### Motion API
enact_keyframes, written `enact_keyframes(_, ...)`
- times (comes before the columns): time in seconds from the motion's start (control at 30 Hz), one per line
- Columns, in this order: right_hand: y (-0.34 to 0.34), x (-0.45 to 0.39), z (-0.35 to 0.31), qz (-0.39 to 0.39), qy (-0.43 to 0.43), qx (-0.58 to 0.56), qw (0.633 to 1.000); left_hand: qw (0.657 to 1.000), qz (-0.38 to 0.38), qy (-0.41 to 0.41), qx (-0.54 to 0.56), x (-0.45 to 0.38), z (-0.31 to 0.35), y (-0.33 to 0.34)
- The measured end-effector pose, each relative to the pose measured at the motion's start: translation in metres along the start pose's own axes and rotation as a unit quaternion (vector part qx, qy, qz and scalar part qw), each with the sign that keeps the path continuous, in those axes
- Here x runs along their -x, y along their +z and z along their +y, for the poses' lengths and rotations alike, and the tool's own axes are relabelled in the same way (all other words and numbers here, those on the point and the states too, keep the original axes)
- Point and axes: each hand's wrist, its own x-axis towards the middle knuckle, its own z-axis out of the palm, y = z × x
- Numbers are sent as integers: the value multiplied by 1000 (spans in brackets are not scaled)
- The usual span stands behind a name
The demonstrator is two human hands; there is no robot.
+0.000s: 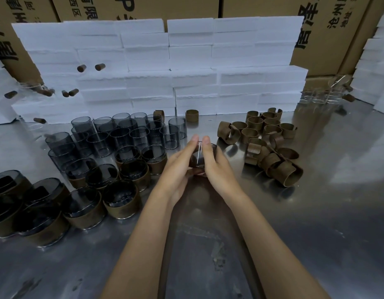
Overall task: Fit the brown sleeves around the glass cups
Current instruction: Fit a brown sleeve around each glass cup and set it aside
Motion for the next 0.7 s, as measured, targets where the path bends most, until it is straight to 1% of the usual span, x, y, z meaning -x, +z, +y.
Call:
enact_keyframes(0.13, -2, -1, 2, 21, -1, 0, 1000, 1000, 19, 2, -11, -2, 0, -3)
enact_keyframes(0.3, -7, -3, 2, 55, -33, -27, 998, 998, 67, 13, 1, -6, 0, -6)
enact_keyframes(0.37, -8, -4, 1, 51, -4, -80, 995, 997, 71, 24, 7, -8, 1, -5)
enact_keyframes(0.43, -8, -4, -1, 23, 52, -141, 988, 996, 76, 39, 21, -9, 0, -4)
enact_keyframes(0.5, -7, -3, -3, -25, 110, -211, 971, 995, 77, 64, 15, -9, -1, -4)
enact_keyframes(0.57, -8, -2, -4, -76, 147, -285, 944, 994, 72, 86, -10, -8, -2, -5)
enact_keyframes(0.63, -12, -2, -6, -86, 160, -354, 917, 994, 51, 91, -21, -8, -3, -6)
enact_keyframes(0.7, -15, -2, -7, -73, 168, -417, 890, 996, 24, 85, -30, -8, -3, -5)
